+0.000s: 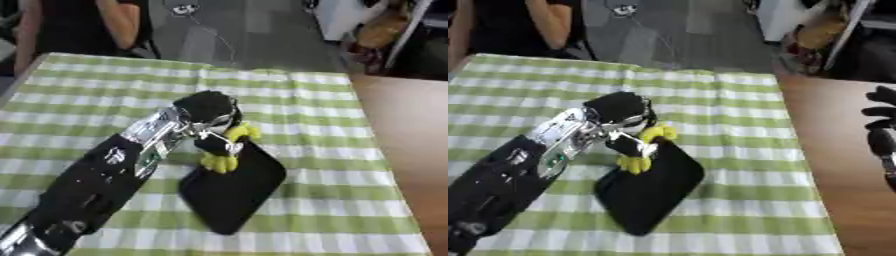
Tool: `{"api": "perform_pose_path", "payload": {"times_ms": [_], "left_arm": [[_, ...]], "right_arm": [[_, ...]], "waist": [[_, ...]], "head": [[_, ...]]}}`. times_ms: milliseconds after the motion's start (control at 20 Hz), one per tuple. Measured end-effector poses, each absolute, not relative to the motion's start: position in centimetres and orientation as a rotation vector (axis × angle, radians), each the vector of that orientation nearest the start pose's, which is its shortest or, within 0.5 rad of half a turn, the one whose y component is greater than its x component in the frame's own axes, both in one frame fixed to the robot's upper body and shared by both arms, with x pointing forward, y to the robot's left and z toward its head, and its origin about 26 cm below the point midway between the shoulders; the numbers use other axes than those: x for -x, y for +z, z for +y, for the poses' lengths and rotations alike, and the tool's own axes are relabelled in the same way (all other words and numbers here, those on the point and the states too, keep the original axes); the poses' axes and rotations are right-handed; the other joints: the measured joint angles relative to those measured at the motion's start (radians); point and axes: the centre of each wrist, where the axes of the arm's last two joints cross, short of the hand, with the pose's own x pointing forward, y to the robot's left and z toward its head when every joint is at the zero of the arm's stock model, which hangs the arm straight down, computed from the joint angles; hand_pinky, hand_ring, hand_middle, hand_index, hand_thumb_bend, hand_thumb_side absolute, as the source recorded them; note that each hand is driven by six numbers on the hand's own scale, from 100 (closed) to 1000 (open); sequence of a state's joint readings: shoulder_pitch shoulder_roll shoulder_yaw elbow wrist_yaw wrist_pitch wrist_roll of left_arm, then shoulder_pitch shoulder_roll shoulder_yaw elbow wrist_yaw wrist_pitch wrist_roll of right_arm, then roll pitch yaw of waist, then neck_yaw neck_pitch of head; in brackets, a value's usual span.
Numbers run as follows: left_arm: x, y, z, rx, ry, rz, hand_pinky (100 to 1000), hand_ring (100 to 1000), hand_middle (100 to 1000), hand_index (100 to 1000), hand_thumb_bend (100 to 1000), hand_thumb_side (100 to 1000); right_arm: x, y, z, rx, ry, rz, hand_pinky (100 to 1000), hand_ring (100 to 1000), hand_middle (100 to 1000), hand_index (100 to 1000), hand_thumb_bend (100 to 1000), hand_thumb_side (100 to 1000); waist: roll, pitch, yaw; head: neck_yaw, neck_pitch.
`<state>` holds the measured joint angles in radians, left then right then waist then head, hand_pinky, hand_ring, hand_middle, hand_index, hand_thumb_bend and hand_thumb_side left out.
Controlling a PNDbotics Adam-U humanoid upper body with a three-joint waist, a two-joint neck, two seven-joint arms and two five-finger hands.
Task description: Pick up objects on the table and place them in the box.
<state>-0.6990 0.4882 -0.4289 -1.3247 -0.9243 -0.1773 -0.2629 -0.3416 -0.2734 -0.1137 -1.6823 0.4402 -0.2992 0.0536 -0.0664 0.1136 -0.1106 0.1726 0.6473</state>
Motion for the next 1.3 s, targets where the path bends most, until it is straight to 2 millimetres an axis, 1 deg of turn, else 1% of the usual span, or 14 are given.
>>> {"api": "perform_pose_path", "payload": {"times_ms": [300,450,550,650,800,850,900,950,1000,1050,1100,1150,1200,1300], "left_arm": [[-41.1,14.1,22.1,-0.873,-1.805,-1.552,100,100,100,160,100,502],[-41.0,14.0,21.8,-0.852,-1.811,-1.563,100,100,117,211,100,463],[-40.9,13.9,21.7,-0.835,-1.818,-1.566,100,119,197,287,100,381],[-40.8,13.7,21.7,-0.811,-1.829,-1.556,100,138,218,310,100,368],[-40.6,13.5,21.6,-0.773,-1.85,-1.544,168,230,317,401,115,366],[-40.6,13.5,21.6,-0.761,-1.858,-1.537,158,221,308,393,100,363],[-40.5,13.5,21.6,-0.749,-1.868,-1.531,227,291,375,444,192,383],[-40.5,13.6,21.6,-0.739,-1.875,-1.526,214,278,362,439,179,380],[-40.5,13.7,21.5,-0.729,-1.881,-1.522,276,337,422,473,260,407],[-40.4,13.7,21.5,-0.721,-1.888,-1.517,268,330,415,467,253,404],[-40.4,13.8,21.4,-0.712,-1.893,-1.509,347,402,480,513,322,434],[-40.4,13.8,21.4,-0.705,-1.901,-1.499,347,402,480,513,322,434],[-40.4,13.9,21.4,-0.697,-1.908,-1.49,375,420,498,537,386,456],[-40.3,14.0,21.3,-0.683,-1.918,-1.475,410,441,510,554,419,472]], "right_arm": [[-34.6,14.3,-29.7,0.61,0.652,-2.203,597,707,784,913,649,1000],[-34.6,14.3,-29.7,0.61,0.652,-2.203,597,707,784,913,649,1000],[-34.6,14.3,-29.7,0.61,0.652,-2.203,597,707,784,913,650,1000],[-34.6,14.3,-29.7,0.61,0.652,-2.202,596,707,784,913,649,1000],[-34.6,14.3,-29.7,0.61,0.652,-2.202,597,707,784,913,650,1000],[-34.6,14.3,-29.7,0.61,0.652,-2.202,596,707,784,913,649,1000],[-34.6,14.3,-29.7,0.61,0.651,-2.202,597,707,784,913,649,1000],[-34.5,14.3,-29.7,0.61,0.651,-2.202,597,707,784,913,650,1000],[-34.5,14.3,-29.7,0.61,0.651,-2.202,597,707,784,913,649,1000],[-34.5,14.3,-29.7,0.61,0.651,-2.202,597,707,784,913,649,1000],[-34.5,14.3,-29.7,0.61,0.651,-2.202,597,707,784,913,649,1000],[-34.5,14.3,-29.7,0.61,0.651,-2.202,597,707,784,913,649,1000],[-34.5,14.3,-29.7,0.61,0.651,-2.202,597,707,784,913,649,1000],[-34.5,14.3,-29.7,0.61,0.651,-2.202,597,707,784,913,649,1000]], "waist": [[0.0,0.0,0.0],[0.0,0.0,0.0],[0.0,0.0,0.0],[0.0,0.0,0.0],[0.0,0.0,0.0],[0.0,0.0,0.0],[0.0,0.0,0.0],[0.0,0.0,0.001],[0.0,0.0,0.001],[0.0,0.0,0.002],[0.0,0.0,0.002],[0.0,0.0,0.002],[0.001,0.0,0.002],[0.001,-0.001,0.002]], "head": [[-0.007,0.0],[-0.008,0.0],[-0.008,0.0],[-0.01,0.0],[-0.014,0.0],[-0.014,0.0],[-0.014,0.0],[-0.015,0.0],[-0.015,0.0],[-0.015,0.0],[-0.015,0.0],[-0.015,0.0],[-0.015,0.0],[-0.015,0.0]]}}
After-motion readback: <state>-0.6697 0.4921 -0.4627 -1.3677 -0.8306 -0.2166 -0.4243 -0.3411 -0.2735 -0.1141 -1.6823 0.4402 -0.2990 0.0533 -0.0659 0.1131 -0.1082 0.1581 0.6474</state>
